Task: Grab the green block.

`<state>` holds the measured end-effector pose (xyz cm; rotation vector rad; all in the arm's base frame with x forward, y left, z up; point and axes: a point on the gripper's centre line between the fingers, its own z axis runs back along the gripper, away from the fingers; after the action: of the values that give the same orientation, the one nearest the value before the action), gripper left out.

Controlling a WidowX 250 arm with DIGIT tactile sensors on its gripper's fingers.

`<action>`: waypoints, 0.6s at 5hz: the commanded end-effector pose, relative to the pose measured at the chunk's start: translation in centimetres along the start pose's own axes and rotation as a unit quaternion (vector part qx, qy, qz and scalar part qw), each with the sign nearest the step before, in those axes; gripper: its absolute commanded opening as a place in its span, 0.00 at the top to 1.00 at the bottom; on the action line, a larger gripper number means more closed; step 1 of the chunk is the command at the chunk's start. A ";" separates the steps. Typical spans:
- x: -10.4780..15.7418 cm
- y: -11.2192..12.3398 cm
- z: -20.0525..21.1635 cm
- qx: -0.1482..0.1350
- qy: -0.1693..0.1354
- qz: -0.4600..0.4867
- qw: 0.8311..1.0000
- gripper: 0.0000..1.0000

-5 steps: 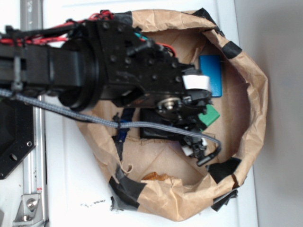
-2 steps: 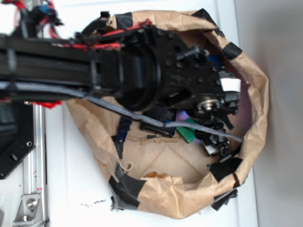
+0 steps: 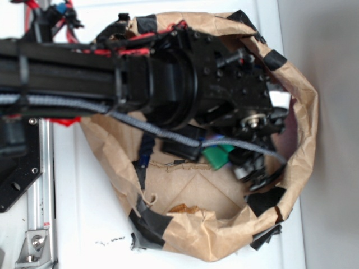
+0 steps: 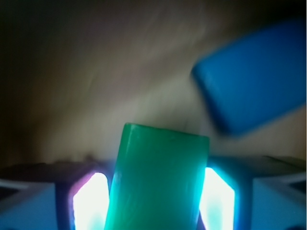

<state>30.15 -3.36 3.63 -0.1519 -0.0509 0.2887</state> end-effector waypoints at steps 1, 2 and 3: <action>0.3 1.2 13.0 0.005 -0.080 -0.057 0.995 1.00; -0.8 1.0 17.1 0.047 -0.132 -0.191 0.972 1.00; -1.4 1.3 17.8 0.048 -0.150 -0.224 0.962 1.00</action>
<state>27.18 -0.03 19.24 -0.0052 -0.3148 -0.1334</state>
